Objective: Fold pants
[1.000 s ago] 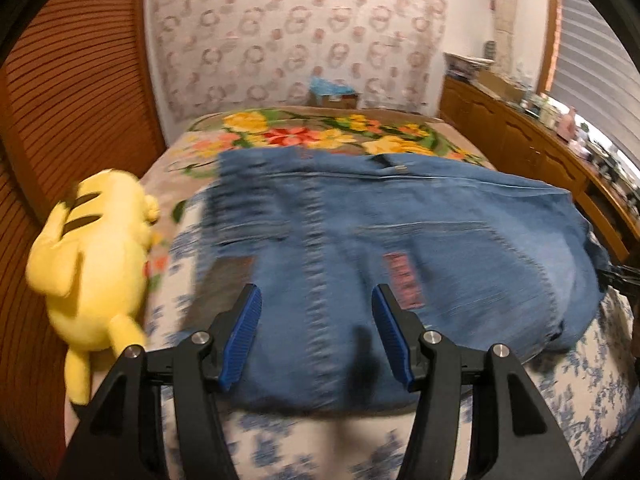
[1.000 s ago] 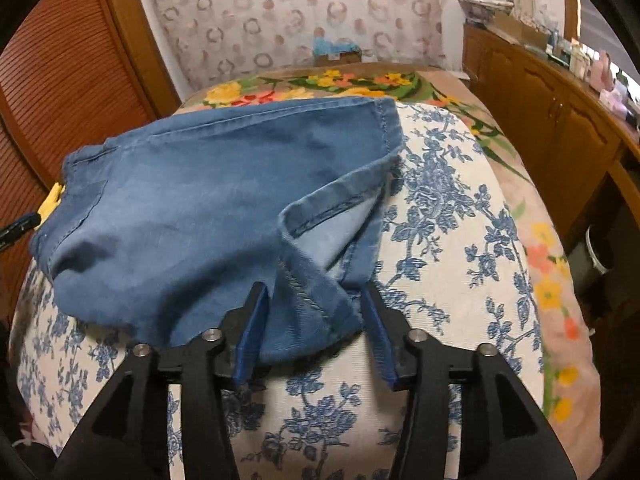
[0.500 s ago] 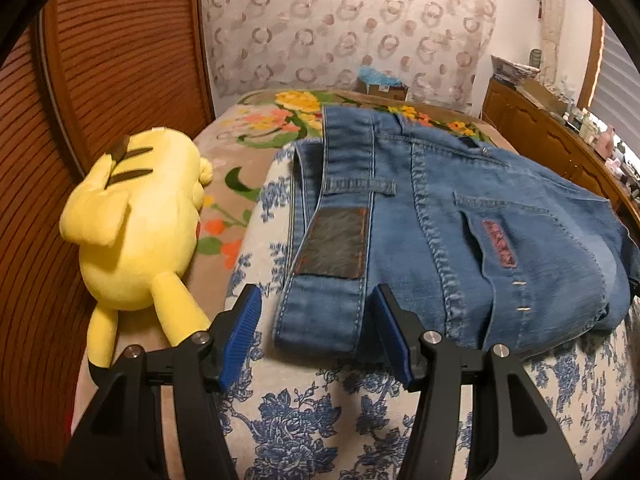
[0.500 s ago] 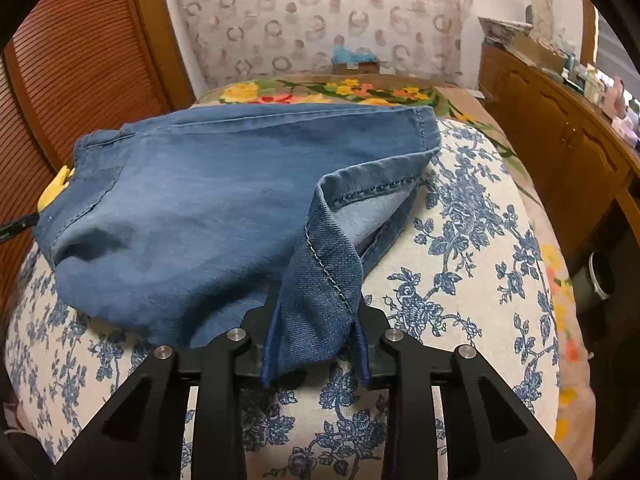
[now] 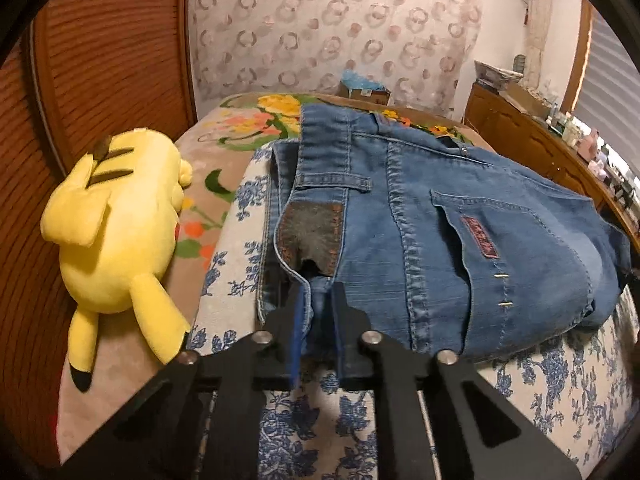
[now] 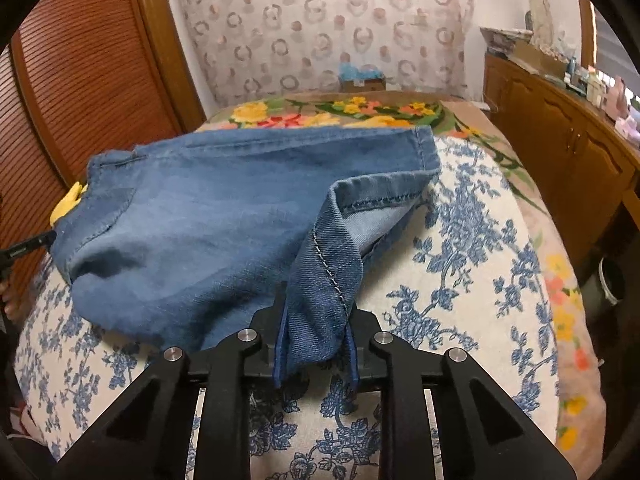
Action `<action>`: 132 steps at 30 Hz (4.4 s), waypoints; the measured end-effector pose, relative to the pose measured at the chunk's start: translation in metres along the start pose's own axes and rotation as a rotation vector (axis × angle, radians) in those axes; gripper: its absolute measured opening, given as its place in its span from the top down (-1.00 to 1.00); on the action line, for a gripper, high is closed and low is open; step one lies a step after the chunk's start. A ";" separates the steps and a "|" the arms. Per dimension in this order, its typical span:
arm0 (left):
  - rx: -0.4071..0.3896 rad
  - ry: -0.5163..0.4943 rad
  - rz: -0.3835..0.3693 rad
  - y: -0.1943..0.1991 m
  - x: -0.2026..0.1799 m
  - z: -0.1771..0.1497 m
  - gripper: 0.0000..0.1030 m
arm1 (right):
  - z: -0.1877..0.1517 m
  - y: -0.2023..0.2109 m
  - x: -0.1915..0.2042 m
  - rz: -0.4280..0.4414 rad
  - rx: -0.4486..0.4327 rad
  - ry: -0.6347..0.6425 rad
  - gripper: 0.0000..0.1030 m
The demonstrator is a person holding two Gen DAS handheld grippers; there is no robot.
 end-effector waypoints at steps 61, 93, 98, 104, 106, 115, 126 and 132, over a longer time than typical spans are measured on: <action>-0.082 -0.181 -0.180 0.126 -0.140 -0.085 -0.01 | -0.112 0.171 -0.033 -0.058 -0.110 -0.134 0.62; -0.103 -0.156 -0.148 0.138 -0.129 -0.088 -0.01 | 0.013 0.156 0.141 0.198 -0.291 0.169 0.86; -0.102 -0.140 -0.146 0.137 -0.122 -0.089 -0.01 | 0.010 0.142 0.190 0.305 -0.248 0.229 0.86; -0.099 -0.141 -0.149 0.135 -0.123 -0.089 -0.01 | -0.010 0.110 0.202 0.316 -0.132 0.267 0.47; -0.098 -0.142 -0.155 0.134 -0.124 -0.089 -0.01 | -0.016 0.103 0.196 0.311 -0.101 0.257 0.29; -0.097 -0.189 -0.192 0.131 -0.155 -0.083 -0.01 | -0.036 0.131 0.149 0.229 -0.111 0.223 0.19; -0.123 -0.277 -0.257 0.140 -0.211 -0.070 -0.01 | -0.031 0.168 0.085 0.133 -0.184 0.135 0.06; -0.132 -0.312 -0.306 0.150 -0.240 -0.066 -0.01 | -0.052 0.146 0.056 0.088 -0.112 0.077 0.05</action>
Point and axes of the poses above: each gripper's, at about its wrist camera, not at the fingertips, and y roughly against the way its jaws point, x to its left, z to its top, the point moved 8 cm from there along -y, roughly the way its jaws point, and after that the axes turned 1 degree about y, right-handed, at the moved point
